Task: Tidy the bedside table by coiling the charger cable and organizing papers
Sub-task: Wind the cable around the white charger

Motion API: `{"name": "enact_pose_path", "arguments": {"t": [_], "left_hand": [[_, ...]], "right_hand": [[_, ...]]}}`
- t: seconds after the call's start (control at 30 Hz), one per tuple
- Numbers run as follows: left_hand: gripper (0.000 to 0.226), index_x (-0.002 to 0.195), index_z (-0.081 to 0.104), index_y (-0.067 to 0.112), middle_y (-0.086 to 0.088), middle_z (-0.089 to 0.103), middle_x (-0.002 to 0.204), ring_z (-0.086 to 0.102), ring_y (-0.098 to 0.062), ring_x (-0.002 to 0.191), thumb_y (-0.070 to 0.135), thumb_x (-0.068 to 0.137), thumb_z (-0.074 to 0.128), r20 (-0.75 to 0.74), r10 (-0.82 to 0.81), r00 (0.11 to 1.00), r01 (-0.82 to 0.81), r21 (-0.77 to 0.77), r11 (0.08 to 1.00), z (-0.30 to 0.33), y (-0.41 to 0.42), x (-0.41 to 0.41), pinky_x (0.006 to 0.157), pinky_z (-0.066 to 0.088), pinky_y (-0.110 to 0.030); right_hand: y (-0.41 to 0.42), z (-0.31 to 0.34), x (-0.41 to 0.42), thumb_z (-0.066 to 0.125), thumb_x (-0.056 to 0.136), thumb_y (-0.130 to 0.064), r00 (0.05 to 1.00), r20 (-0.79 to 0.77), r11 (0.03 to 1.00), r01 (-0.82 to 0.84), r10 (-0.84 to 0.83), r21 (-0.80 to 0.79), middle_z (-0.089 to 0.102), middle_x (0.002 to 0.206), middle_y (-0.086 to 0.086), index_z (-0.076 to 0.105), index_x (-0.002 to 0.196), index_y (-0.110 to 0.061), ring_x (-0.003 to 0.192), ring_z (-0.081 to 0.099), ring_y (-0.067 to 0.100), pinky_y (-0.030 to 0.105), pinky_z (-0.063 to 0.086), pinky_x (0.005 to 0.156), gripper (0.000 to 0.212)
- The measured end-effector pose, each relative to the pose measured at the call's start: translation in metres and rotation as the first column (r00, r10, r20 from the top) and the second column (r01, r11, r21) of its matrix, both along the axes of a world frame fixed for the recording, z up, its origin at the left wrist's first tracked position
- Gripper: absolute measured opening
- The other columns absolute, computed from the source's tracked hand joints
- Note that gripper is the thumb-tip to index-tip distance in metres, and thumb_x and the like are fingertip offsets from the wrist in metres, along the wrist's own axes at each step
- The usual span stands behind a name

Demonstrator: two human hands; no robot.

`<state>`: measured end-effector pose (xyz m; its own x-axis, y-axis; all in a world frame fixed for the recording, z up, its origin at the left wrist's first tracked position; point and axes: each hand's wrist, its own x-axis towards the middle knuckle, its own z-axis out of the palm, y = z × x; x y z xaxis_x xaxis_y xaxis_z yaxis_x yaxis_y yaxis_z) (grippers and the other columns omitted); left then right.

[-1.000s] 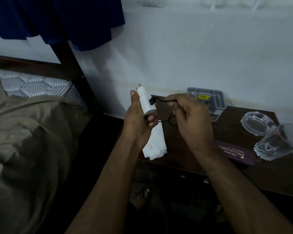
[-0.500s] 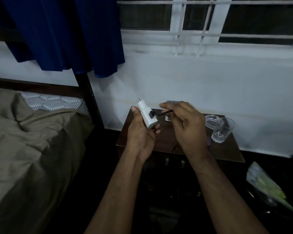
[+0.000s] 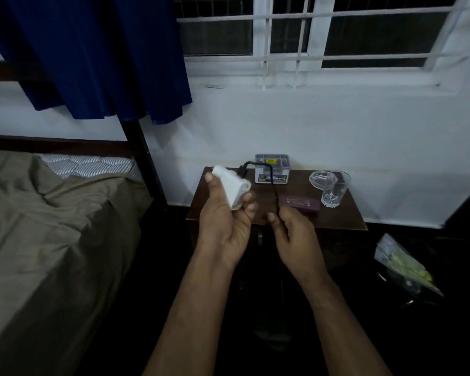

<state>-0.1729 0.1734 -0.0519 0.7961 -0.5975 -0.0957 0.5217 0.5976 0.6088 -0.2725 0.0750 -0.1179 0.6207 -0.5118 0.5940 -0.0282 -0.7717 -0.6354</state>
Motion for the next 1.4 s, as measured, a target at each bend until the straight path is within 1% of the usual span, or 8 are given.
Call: {"name": "enact_pose_path", "arguments": {"t": [0.37,0.67,0.77,0.87,1.03,1.23,1.33,1.4], "left_hand": [[0.039,0.110,0.067,0.022,0.004,0.076,0.082,0.072,-0.010,0.065,0.050,0.084,0.071,0.062,-0.066,0.996,0.038,0.372,0.928,-0.068,0.002,-0.013,0.049,0.051,-0.023],[0.057,0.126,0.061,0.017,-0.017,0.074,0.115,0.074,-0.033,0.094,0.037,0.079,0.085,0.151,-0.080,0.985,-0.011,0.526,0.850,-0.102,0.000,0.004,0.050,0.052,-0.028],[0.082,0.136,0.039,0.029,0.000,0.066,0.123,0.074,-0.009,0.098,0.036,0.072,0.091,0.313,0.011,0.950,-0.191,0.552,0.812,-0.106,-0.006,0.011,0.060,0.059,-0.026],[0.085,0.137,0.039,0.037,0.000,0.056,0.139,0.064,-0.009,0.117,0.045,0.070,0.089,0.453,-0.035,0.891,-0.254,0.560,0.789,-0.113,-0.013,0.009,0.078,0.059,-0.022],[0.067,0.105,0.056,0.024,-0.019,0.060,0.128,0.069,-0.023,0.104,0.049,0.055,0.093,0.434,-0.190,0.880,-0.141,0.623,0.770,-0.123,-0.024,-0.001,0.069,0.058,-0.029],[0.068,0.096,0.050,0.026,-0.003,0.066,0.097,0.065,-0.011,0.076,0.033,0.050,0.098,0.343,-0.316,0.885,0.017,0.653,0.757,-0.130,-0.024,0.002,0.060,0.057,-0.030],[0.063,0.095,0.052,0.030,-0.017,0.055,0.119,0.062,-0.021,0.088,0.030,0.051,0.097,0.451,-0.361,0.816,-0.042,0.671,0.741,-0.130,-0.023,-0.004,0.066,0.058,-0.035],[0.058,0.098,0.060,0.041,-0.003,0.047,0.124,0.062,-0.025,0.104,0.033,0.052,0.093,0.526,-0.423,0.738,-0.095,0.701,0.707,-0.127,-0.025,-0.011,0.080,0.059,-0.040]], "right_hand": [[-0.008,-0.034,-0.014,0.064,0.098,-0.014,0.993,0.041,0.945,-0.116,0.109,0.305,0.069,0.115,-0.010,0.068,0.121,-0.023,0.112,0.064,-0.002,0.011,0.046,0.094,0.025],[-0.026,-0.039,0.005,0.048,0.108,-0.024,0.987,0.095,0.862,-0.161,0.131,0.482,0.074,0.120,-0.003,0.065,0.130,-0.013,0.115,0.068,0.006,0.029,0.052,0.104,0.031],[-0.034,-0.041,0.008,0.048,0.107,-0.031,0.974,0.097,0.808,-0.223,0.204,0.545,0.077,0.114,-0.003,0.069,0.125,-0.018,0.111,0.071,0.009,0.036,0.054,0.103,0.030],[-0.031,-0.043,0.012,0.048,0.106,-0.036,0.944,0.183,0.690,-0.326,0.275,0.646,0.076,0.119,0.001,0.071,0.121,-0.022,0.118,0.069,0.015,0.037,0.051,0.105,0.031],[-0.028,-0.039,0.018,0.038,0.109,-0.027,0.870,0.441,0.382,-0.494,0.223,0.781,0.067,0.135,0.009,0.061,0.132,-0.012,0.132,0.060,0.021,0.028,0.047,0.105,0.036],[-0.037,-0.021,0.016,0.040,0.104,-0.011,0.690,0.719,0.063,-0.723,0.082,0.687,0.054,0.150,0.012,0.044,0.147,-0.005,0.142,0.050,0.022,0.032,0.039,0.118,0.044],[-0.042,-0.014,0.013,0.043,0.098,-0.013,0.588,0.808,-0.141,-0.803,-0.033,0.578,0.048,0.155,0.013,0.042,0.149,-0.005,0.146,0.045,0.023,0.037,0.032,0.123,0.051],[-0.041,-0.012,0.013,0.038,0.099,-0.013,0.595,0.799,-0.197,-0.797,-0.086,0.571,0.045,0.156,0.015,0.042,0.149,-0.005,0.146,0.044,0.024,0.039,0.028,0.124,0.051]]}}
